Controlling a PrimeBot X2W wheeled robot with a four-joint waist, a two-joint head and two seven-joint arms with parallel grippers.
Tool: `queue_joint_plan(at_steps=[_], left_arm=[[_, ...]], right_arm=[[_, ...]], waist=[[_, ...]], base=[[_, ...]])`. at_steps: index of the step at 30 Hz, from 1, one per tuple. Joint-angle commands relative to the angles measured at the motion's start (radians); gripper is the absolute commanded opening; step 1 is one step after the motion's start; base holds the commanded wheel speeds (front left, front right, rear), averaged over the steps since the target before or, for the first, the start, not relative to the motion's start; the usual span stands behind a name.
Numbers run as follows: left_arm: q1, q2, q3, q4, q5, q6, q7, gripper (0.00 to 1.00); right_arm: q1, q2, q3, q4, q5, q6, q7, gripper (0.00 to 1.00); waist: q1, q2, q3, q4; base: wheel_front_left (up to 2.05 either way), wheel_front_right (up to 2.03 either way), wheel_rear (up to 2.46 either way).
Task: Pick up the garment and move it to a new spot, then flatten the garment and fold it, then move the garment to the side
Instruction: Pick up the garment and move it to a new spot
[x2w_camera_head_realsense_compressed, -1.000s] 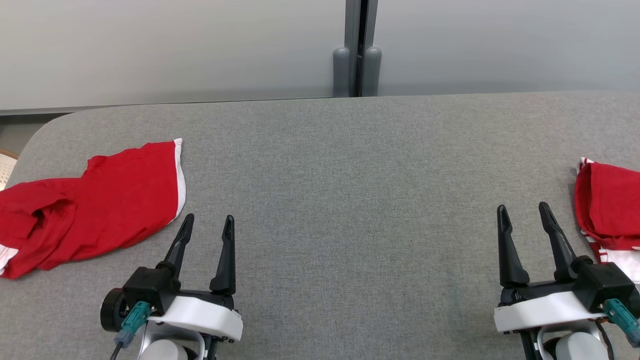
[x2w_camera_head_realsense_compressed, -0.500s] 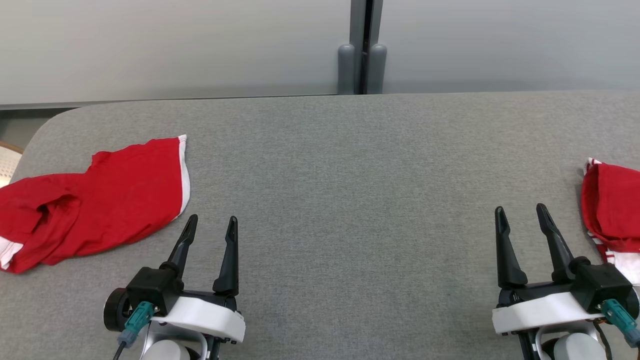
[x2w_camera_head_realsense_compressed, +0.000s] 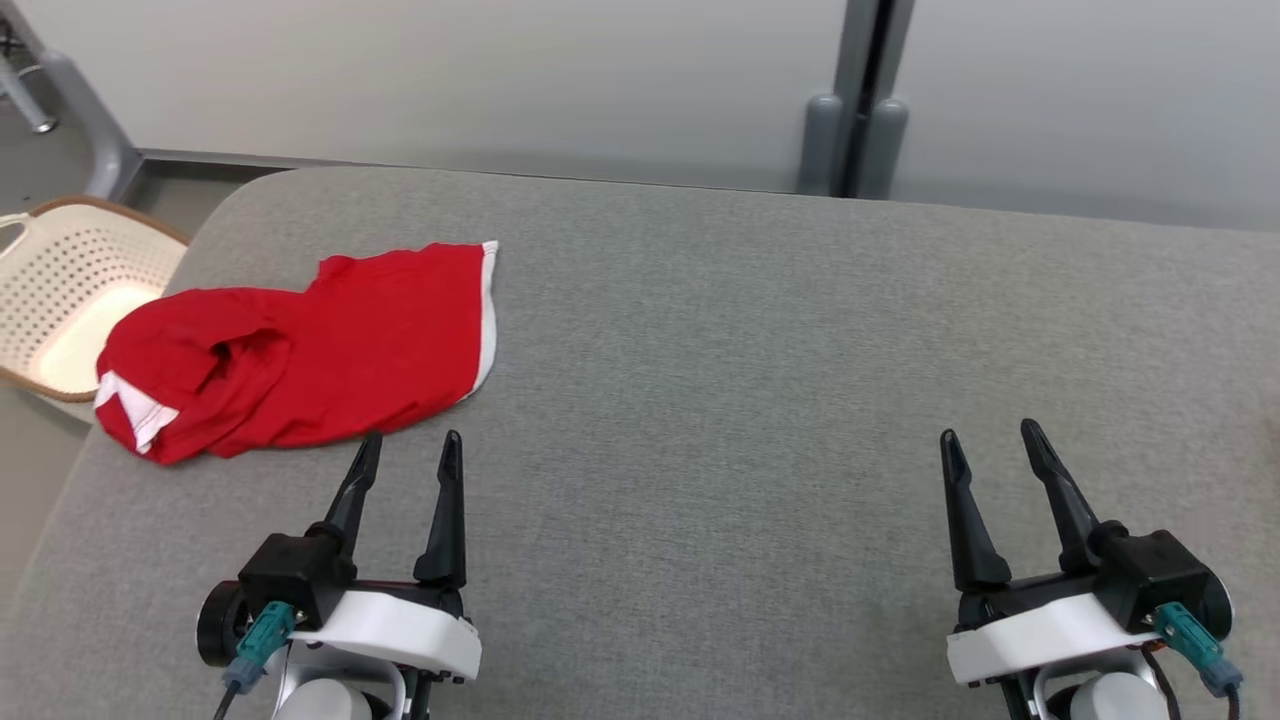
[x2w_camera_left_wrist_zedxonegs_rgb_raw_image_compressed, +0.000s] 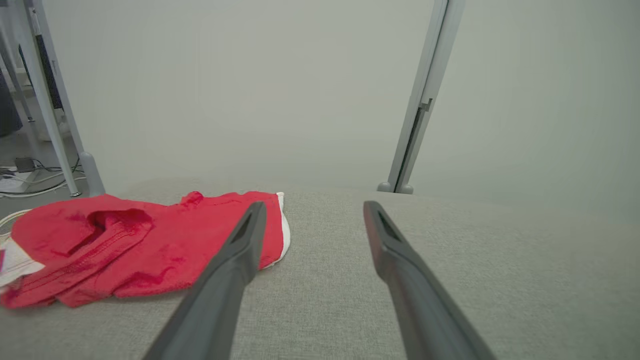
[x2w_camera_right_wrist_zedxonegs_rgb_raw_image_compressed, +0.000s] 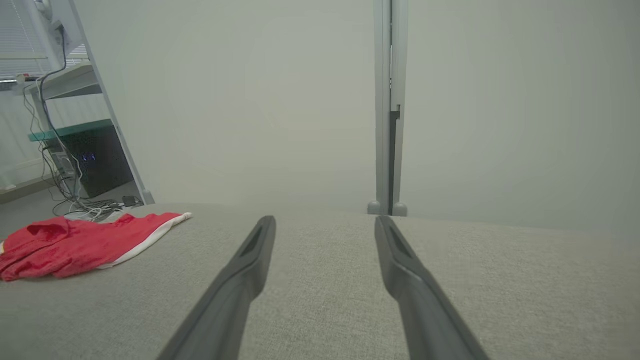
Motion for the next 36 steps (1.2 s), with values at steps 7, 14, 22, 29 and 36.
queue_joint_plan(at_steps=[7, 14, 22, 29, 36], left_arm=[[0.013, 0.003, 0.040, -0.005, 0.004, -0.001, 0.000, 1.00], [0.029, 0.003, 0.058, -0.004, 0.017, -0.005, 0.000, 1.00], [0.052, 0.003, 0.076, -0.003, 0.027, -0.015, 0.000, 1.00], [0.065, 0.003, 0.094, -0.010, 0.034, -0.018, 0.000, 1.00], [0.060, 0.003, 0.107, -0.011, 0.037, -0.017, 0.000, 1.00]], right_arm=[[-0.015, -0.002, 0.062, 0.018, 0.014, -0.002, -0.001, 1.00], [-0.012, -0.001, 0.120, 0.033, 0.031, -0.002, -0.001, 1.00], [0.001, -0.002, 0.153, 0.044, 0.048, -0.002, -0.001, 1.00], [-0.005, -0.002, 0.165, 0.053, 0.056, -0.002, -0.001, 1.00], [-0.004, -0.002, 0.164, 0.055, 0.057, -0.002, -0.001, 1.00]], waist=[[0.0000, 0.0000, -0.016, 0.142], [0.0000, 0.0000, -0.033, 0.242], [0.0000, 0.0000, -0.048, 0.313], [0.0000, 0.0000, -0.050, 0.315], [0.0000, 0.0000, -0.049, 0.296]], base=[[0.00, 0.00, 0.00], [0.00, 0.00, 0.00], [0.00, 0.00, 0.00], [0.00, 0.00, 0.00], [0.00, 0.00, 0.00]])
